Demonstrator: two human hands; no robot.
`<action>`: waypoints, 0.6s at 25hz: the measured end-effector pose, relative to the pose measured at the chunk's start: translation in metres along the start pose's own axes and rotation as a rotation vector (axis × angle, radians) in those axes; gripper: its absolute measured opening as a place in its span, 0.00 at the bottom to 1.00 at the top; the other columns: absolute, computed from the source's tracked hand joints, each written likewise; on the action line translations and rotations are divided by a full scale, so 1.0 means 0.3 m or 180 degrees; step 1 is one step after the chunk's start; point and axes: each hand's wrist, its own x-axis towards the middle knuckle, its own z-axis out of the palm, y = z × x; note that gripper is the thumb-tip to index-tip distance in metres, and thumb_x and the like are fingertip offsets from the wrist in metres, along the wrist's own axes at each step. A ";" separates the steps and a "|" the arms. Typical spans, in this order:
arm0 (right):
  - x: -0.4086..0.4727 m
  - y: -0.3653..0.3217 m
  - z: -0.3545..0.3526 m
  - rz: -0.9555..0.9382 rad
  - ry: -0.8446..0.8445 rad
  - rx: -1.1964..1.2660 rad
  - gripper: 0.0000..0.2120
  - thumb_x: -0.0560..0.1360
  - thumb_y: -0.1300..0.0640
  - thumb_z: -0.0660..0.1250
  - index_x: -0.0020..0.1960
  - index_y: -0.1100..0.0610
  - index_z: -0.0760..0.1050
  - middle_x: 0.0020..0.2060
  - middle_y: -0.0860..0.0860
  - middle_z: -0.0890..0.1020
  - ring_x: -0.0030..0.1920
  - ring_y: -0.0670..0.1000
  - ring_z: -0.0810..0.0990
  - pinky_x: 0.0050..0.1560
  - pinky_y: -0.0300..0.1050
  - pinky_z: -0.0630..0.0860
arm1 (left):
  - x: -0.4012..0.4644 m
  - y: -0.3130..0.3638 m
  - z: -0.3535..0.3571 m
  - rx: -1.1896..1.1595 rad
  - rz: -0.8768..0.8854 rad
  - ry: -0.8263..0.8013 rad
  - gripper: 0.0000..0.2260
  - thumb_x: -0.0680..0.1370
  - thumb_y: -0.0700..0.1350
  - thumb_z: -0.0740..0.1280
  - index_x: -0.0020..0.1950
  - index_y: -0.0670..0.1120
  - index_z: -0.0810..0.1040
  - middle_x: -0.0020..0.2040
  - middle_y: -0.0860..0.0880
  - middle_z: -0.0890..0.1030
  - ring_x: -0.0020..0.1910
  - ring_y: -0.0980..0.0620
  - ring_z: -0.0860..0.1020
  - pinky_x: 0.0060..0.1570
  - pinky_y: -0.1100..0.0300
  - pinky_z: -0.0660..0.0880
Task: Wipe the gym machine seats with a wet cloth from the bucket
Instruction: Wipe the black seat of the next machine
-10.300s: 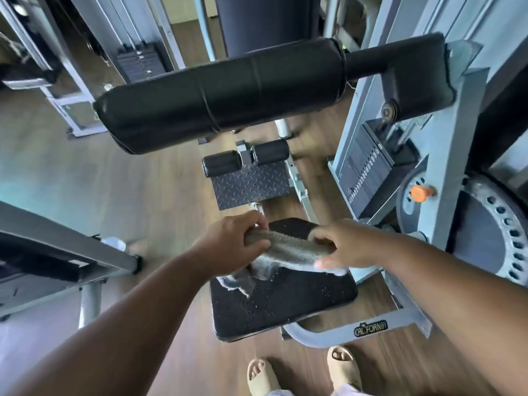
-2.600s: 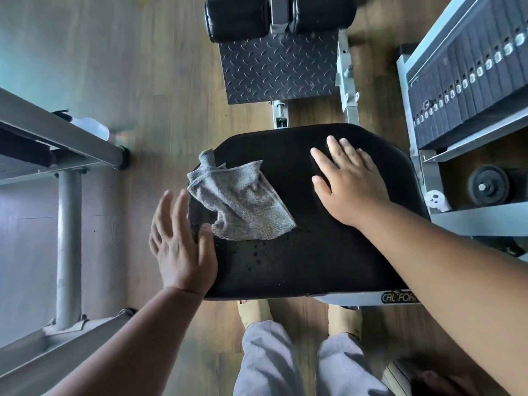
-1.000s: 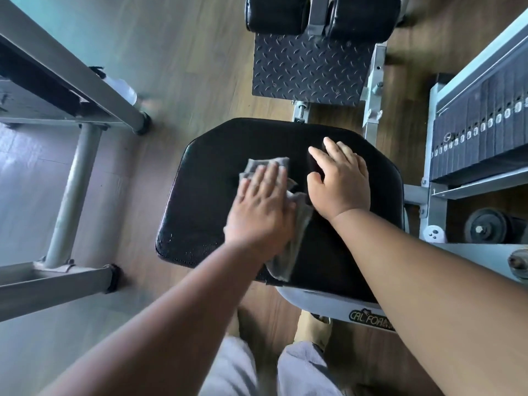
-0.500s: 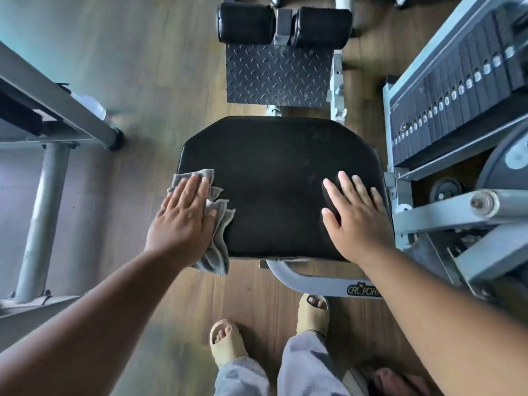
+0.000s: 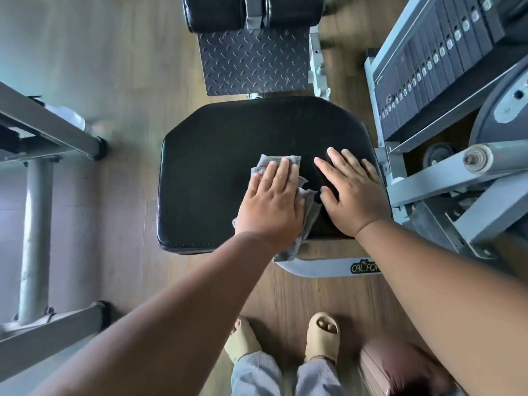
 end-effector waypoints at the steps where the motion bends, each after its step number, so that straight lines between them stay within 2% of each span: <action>1: 0.001 0.001 -0.002 -0.0002 0.0006 0.0025 0.28 0.78 0.46 0.49 0.78 0.43 0.62 0.80 0.47 0.60 0.79 0.52 0.55 0.79 0.55 0.50 | -0.010 -0.006 0.005 0.0026 0.0075 0.0021 0.28 0.83 0.56 0.48 0.82 0.49 0.50 0.82 0.51 0.50 0.80 0.52 0.46 0.78 0.52 0.42; 4: 0.000 -0.004 -0.009 0.0003 -0.0011 0.0048 0.28 0.78 0.47 0.49 0.78 0.43 0.61 0.80 0.47 0.59 0.80 0.51 0.54 0.79 0.55 0.49 | -0.085 -0.140 0.001 0.0155 0.0097 0.0302 0.27 0.82 0.56 0.51 0.81 0.48 0.57 0.80 0.48 0.58 0.80 0.49 0.55 0.77 0.52 0.51; 6: 0.000 -0.004 -0.011 0.0001 -0.0012 0.0030 0.28 0.79 0.47 0.49 0.78 0.43 0.61 0.80 0.47 0.59 0.80 0.52 0.54 0.79 0.56 0.49 | -0.156 -0.284 -0.007 0.0173 -0.0265 0.0549 0.28 0.81 0.56 0.52 0.80 0.48 0.60 0.79 0.46 0.61 0.78 0.47 0.59 0.76 0.52 0.55; 9: 0.000 -0.008 -0.014 0.0004 -0.0003 0.0011 0.28 0.78 0.46 0.47 0.78 0.43 0.61 0.80 0.48 0.59 0.80 0.52 0.54 0.79 0.57 0.49 | -0.246 -0.457 -0.031 0.0001 -0.0754 0.0696 0.28 0.81 0.55 0.52 0.79 0.45 0.61 0.79 0.44 0.62 0.78 0.45 0.59 0.76 0.48 0.58; 12: 0.002 -0.012 -0.008 -0.0047 0.0021 -0.0044 0.29 0.78 0.45 0.47 0.78 0.44 0.61 0.80 0.49 0.59 0.80 0.53 0.55 0.79 0.58 0.50 | -0.244 -0.425 -0.016 0.0071 -0.0906 0.0834 0.27 0.82 0.55 0.51 0.79 0.43 0.62 0.79 0.44 0.62 0.78 0.44 0.59 0.76 0.46 0.57; 15: 0.000 -0.005 -0.008 -0.0048 0.0023 -0.0025 0.28 0.78 0.45 0.47 0.78 0.45 0.61 0.80 0.49 0.60 0.80 0.54 0.55 0.79 0.58 0.50 | -0.223 -0.285 0.007 0.0187 -0.0732 0.0922 0.26 0.82 0.55 0.53 0.77 0.43 0.65 0.77 0.44 0.65 0.77 0.44 0.62 0.75 0.46 0.59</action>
